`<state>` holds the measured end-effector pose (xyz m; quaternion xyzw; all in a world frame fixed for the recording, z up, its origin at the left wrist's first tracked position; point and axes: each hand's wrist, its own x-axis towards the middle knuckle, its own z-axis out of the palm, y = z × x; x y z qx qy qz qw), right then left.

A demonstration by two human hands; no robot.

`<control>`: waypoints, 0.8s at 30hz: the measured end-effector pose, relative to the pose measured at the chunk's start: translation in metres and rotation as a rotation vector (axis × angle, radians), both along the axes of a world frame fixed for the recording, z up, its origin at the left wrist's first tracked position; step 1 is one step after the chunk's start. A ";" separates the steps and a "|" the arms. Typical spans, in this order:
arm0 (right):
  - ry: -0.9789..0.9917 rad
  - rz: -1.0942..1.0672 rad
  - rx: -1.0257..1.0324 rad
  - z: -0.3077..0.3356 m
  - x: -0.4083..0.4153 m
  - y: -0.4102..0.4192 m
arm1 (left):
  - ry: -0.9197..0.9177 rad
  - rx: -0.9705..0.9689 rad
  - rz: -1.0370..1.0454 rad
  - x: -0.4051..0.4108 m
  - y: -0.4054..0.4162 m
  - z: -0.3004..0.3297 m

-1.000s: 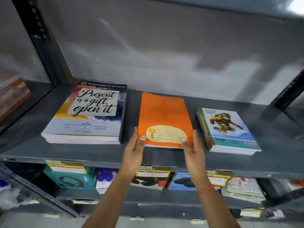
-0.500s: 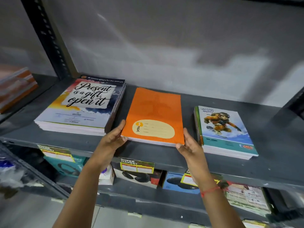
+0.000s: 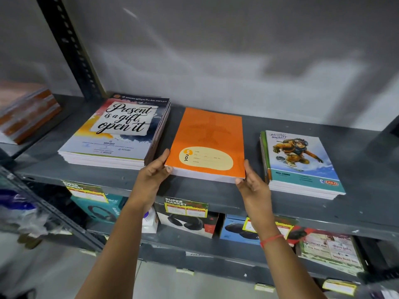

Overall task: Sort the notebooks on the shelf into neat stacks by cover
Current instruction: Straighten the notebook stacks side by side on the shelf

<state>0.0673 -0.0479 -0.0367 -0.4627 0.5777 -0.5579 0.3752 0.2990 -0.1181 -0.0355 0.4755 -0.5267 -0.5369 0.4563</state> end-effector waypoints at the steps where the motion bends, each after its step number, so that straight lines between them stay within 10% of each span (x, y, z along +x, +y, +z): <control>1: -0.007 -0.019 0.001 0.000 0.001 -0.001 | 0.007 0.001 0.013 -0.001 0.000 -0.001; 24: -0.077 -0.149 0.039 0.006 0.012 -0.005 | 0.080 -0.044 0.198 -0.014 -0.001 -0.002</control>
